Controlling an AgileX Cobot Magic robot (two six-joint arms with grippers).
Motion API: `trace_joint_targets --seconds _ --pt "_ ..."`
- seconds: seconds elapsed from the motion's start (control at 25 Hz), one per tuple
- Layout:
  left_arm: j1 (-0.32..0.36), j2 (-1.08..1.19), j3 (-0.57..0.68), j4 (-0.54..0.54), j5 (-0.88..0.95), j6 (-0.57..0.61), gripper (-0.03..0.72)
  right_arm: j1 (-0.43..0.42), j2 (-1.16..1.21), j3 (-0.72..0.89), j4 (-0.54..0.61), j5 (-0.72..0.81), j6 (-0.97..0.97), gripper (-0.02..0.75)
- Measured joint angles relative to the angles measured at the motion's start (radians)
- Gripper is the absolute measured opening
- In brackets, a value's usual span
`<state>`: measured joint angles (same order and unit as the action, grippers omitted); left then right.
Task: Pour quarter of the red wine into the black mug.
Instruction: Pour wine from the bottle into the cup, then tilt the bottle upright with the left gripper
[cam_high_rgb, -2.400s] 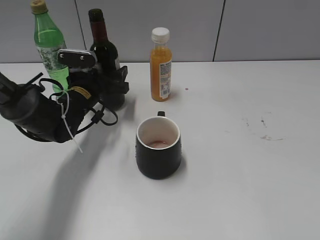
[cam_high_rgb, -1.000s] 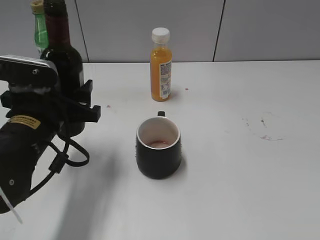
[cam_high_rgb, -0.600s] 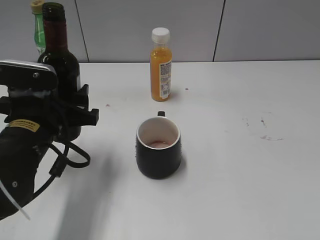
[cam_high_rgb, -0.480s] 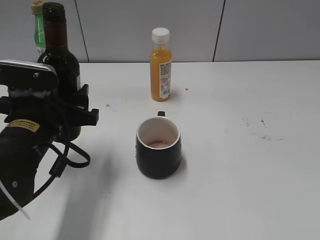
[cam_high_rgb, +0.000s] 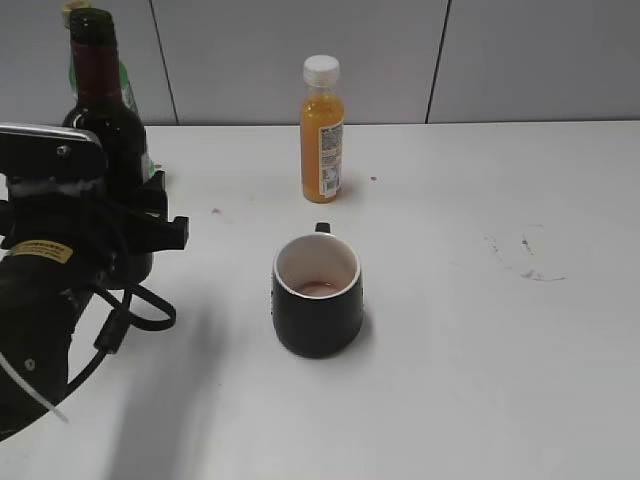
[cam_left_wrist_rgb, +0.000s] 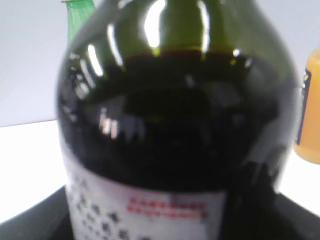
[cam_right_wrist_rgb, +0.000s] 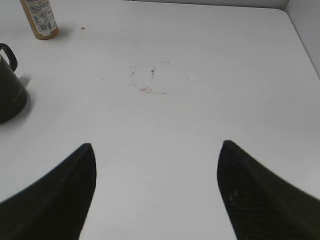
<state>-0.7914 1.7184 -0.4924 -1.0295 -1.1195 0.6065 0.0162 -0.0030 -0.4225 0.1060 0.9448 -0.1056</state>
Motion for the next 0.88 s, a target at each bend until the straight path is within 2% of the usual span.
trace_joint_targets --seconds 0.24,0.4,0.6,0.88 --pt "-0.001 -0.001 0.0 -0.006 0.0 0.195 0.542 0.0 0.0 0.0 0.0 0.0 0.0 0.573" --pt "-0.007 -0.001 0.0 -0.008 -0.001 0.261 0.541 0.0 0.0 0.0 0.0 0.0 0.0 0.573" --pt "-0.05 -0.001 0.0 -0.045 -0.001 0.333 0.541 0.0 0.0 0.0 0.0 0.0 0.0 0.573" --pt "-0.072 -0.002 0.0 -0.076 -0.001 0.541 0.541 0.0 0.0 0.0 0.0 0.0 0.0 0.573"
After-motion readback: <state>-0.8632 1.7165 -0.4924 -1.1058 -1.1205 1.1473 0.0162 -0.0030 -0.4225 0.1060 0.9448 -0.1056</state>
